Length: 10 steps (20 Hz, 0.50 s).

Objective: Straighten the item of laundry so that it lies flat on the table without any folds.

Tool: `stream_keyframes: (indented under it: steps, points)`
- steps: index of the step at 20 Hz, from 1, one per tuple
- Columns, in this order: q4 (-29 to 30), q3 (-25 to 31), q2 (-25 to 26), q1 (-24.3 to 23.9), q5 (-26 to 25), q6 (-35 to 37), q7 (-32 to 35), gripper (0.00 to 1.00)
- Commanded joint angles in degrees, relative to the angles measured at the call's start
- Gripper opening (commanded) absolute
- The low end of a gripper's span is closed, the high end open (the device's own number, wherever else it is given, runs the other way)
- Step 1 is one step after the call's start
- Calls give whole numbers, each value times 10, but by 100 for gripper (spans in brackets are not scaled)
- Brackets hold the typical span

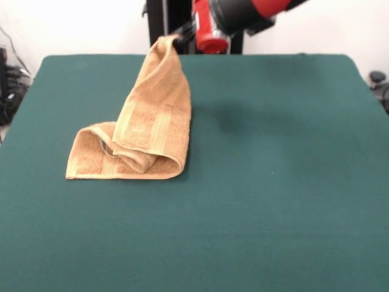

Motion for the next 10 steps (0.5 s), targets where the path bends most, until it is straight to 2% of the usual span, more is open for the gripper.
stream_keyframes:
  steps: [1,6,10]
  points:
    - [55,55,55,-5,67,-80,198,0]
    - [70,68,62,-3,96,-107,195,0]
    - [78,55,59,16,103,-65,177,0]
